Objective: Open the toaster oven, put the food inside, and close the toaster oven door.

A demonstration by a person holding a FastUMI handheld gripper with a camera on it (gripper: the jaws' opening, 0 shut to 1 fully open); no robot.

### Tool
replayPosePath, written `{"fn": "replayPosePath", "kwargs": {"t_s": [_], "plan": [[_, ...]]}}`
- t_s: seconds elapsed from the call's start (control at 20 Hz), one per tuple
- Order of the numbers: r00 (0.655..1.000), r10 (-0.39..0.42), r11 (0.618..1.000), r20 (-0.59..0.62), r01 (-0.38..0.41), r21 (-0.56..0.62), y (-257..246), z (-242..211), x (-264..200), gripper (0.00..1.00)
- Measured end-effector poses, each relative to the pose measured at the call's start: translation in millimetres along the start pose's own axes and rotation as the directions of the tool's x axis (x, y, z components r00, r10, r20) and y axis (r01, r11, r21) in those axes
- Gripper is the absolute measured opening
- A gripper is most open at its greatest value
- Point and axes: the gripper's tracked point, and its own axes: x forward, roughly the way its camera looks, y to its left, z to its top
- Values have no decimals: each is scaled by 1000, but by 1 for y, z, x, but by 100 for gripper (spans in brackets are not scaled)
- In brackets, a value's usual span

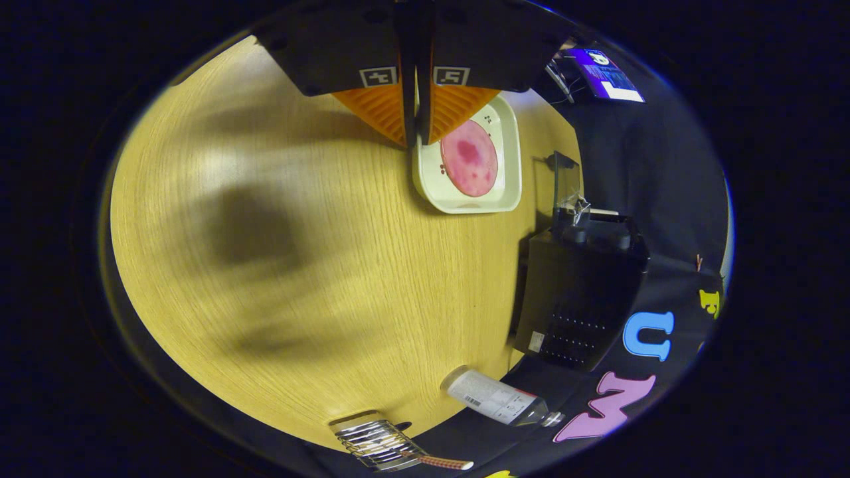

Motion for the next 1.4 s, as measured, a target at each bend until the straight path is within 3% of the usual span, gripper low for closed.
{"fn": "replayPosePath", "kwargs": {"t_s": [0.45, 0.7, 1.2, 1.4], "plan": [[997, 63, 996, 47, -65, 55, 56, -16, -16, 5], [995, 48, 993, 87, -57, 103, 97, -40, -9, 5], [977, 55, 963, 208, -107, 249, 204, -74, 49, 5], [965, 8, 931, 263, -103, 349, 238, -75, 78, 5]]}}
